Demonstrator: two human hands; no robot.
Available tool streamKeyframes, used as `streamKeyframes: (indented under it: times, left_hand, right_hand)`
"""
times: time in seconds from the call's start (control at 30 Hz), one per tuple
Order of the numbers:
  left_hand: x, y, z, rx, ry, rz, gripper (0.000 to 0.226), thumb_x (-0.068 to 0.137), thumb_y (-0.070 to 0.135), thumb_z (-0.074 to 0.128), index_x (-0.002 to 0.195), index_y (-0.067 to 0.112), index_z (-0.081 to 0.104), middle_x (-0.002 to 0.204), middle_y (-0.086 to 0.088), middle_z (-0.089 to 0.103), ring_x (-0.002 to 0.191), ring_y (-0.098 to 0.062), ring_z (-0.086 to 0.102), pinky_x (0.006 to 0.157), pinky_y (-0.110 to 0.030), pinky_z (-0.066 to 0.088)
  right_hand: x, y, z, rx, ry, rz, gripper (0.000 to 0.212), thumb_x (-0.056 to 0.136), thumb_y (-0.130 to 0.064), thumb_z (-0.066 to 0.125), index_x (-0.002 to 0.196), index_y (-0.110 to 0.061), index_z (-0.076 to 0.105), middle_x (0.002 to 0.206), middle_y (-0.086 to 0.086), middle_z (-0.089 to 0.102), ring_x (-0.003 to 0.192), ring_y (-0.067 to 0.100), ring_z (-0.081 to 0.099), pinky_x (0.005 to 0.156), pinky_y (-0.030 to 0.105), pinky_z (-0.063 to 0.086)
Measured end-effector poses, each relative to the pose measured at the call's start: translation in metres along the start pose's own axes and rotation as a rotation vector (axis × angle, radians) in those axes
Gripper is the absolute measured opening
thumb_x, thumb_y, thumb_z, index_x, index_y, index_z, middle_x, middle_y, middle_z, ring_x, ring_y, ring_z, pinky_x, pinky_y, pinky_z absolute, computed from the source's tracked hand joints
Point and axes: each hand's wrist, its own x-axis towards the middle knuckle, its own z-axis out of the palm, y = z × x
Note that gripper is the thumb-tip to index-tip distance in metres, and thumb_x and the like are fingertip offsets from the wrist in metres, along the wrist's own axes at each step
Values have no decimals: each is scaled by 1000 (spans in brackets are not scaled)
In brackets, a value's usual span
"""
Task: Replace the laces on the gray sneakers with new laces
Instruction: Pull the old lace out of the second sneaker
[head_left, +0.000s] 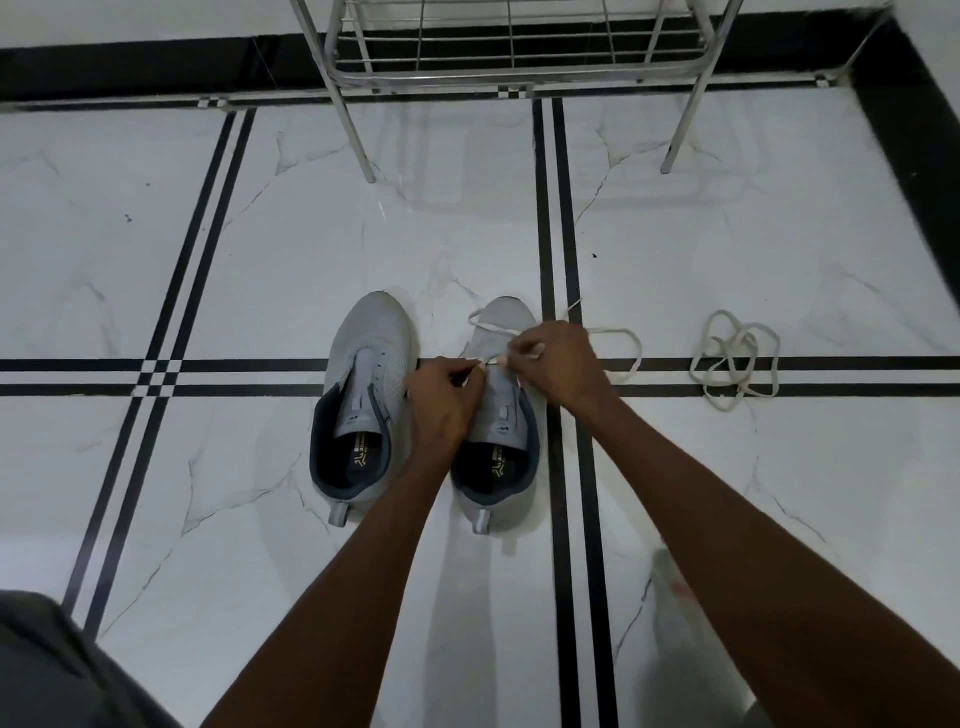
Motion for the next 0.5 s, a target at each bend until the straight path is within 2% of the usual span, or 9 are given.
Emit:
streamKeyframes:
  times: [0.07,0.17,0.23,0.3,0.33,0.37,0.43,0.5]
  left_hand:
    - [-1,1,0,-12,-12,-2,18,92,21,72,103,9,81,94,-5,79,79,-2,66,70,3,41]
    - [-4,5,0,2,-26,22,16,93,16,71,101,6,80,94,-6,78,75,0,62,69,3,40]
    - [-3,4,-1,6,-31,48,16,93,18,71,97,7,81,91,-5,78,76,-6,67,69,-3,46]
    - [-3,4,-2,-2,-40,40,18,95,20,69,95,7,81,87,-4,78,78,-11,70,70,-11,50]
    - [-3,5,-3,3,-39,32,19,95,20,69,94,7,82,84,-2,77,77,-11,70,71,-16,52]
    - [-4,6,-5,0,-37,26,19,95,20,68,91,6,81,79,0,75,75,-11,69,72,-21,52]
    - [-4,8,-6,-8,-41,29,20,95,17,68,87,2,79,74,3,68,72,-11,64,73,-27,52]
    - [-5,9,-3,-3,-39,51,19,94,15,68,87,2,79,74,0,70,72,-12,64,72,-25,52]
  right_hand:
    - [1,-7,14,-24,-50,-5,12,81,-21,77,82,-9,81,79,7,74,73,18,66,68,32,52]
    - [0,-6,20,-115,-12,3,13,84,-13,66,78,-8,77,82,9,70,76,23,64,70,39,55]
    - [0,-4,14,-137,7,11,17,84,-10,62,74,-4,74,76,11,69,71,24,63,69,37,54]
    - [4,15,-3,-74,128,241,17,83,-6,61,70,1,70,64,8,63,58,18,57,60,23,50]
    - [3,28,-13,-76,188,360,17,83,-3,60,68,1,65,59,5,56,53,13,51,53,17,43]
    - [1,37,-23,-110,215,432,16,83,-1,59,67,0,60,59,3,52,52,11,48,53,18,39]
    - [-6,42,-30,-146,195,397,2,83,0,64,82,-1,65,81,8,59,70,17,57,66,24,42]
    - [-10,24,-24,-42,152,216,23,81,-6,73,103,-8,68,103,7,59,89,14,55,77,27,44]
